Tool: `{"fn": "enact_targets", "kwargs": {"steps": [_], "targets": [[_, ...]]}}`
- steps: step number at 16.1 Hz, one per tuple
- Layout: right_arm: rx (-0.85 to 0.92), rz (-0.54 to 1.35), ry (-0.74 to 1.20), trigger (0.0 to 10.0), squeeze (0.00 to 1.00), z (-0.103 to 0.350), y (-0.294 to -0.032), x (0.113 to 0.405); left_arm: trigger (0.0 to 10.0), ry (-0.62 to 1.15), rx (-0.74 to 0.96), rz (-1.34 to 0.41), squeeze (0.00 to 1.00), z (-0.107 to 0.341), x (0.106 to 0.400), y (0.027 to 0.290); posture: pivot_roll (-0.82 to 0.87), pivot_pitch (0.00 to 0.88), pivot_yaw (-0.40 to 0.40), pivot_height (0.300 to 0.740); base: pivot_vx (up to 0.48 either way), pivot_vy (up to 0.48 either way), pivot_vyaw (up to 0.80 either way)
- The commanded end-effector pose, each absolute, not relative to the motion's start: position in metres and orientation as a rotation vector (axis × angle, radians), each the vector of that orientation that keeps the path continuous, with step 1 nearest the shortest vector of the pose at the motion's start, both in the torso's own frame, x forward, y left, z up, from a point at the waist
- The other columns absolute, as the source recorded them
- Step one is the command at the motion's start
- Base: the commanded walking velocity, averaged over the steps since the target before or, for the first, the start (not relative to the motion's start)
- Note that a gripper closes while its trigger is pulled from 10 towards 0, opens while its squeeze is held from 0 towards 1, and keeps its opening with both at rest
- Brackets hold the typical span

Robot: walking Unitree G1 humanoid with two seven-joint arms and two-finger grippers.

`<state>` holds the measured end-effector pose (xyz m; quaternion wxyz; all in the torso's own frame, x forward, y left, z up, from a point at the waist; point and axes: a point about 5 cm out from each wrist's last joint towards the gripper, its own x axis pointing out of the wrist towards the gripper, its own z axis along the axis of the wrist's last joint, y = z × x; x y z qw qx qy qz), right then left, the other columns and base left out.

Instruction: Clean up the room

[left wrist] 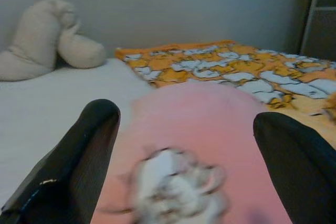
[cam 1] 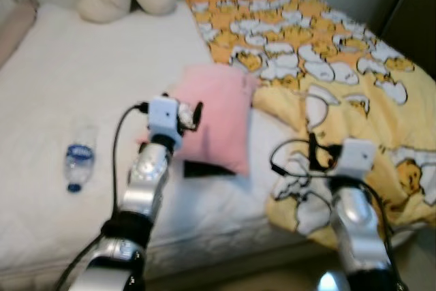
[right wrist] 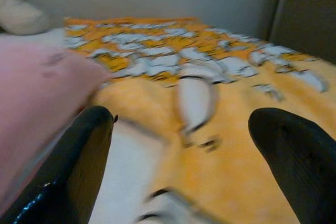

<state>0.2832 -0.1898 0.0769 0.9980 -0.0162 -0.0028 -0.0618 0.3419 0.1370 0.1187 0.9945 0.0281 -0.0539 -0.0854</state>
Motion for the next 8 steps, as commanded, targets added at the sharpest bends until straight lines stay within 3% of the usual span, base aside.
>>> {"fn": "enact_targets", "kwargs": {"steps": [1, 6, 8], "targets": [[-0.034, -0.117, -0.025, 10.0, 0.0, 0.081, -0.191, 0.291, 10.0, -0.113, 0.059, -0.166, 0.0, 0.12, 0.342, 0.138, -0.14, 0.0, 0.009, 0.74, 0.0, 0.0, 0.0], [0.139, 0.026, 0.074, 10.0, 0.0, 0.077, -0.169, 0.326, 10.0, -0.124, 0.075, -0.177, 0.0, 0.125, 0.338, 0.143, -0.08, 0.0, 0.036, 0.74, 0.0, 0.0, 0.0], [0.188, 0.208, 0.174, 10.0, 0.0, 0.067, -0.137, 0.333, 10.0, -0.158, 0.121, -0.138, 0.0, 0.135, 0.327, 0.162, 0.0, 0.02, 0.031, 0.74, 0.0, 0.0, 0.0]]}}
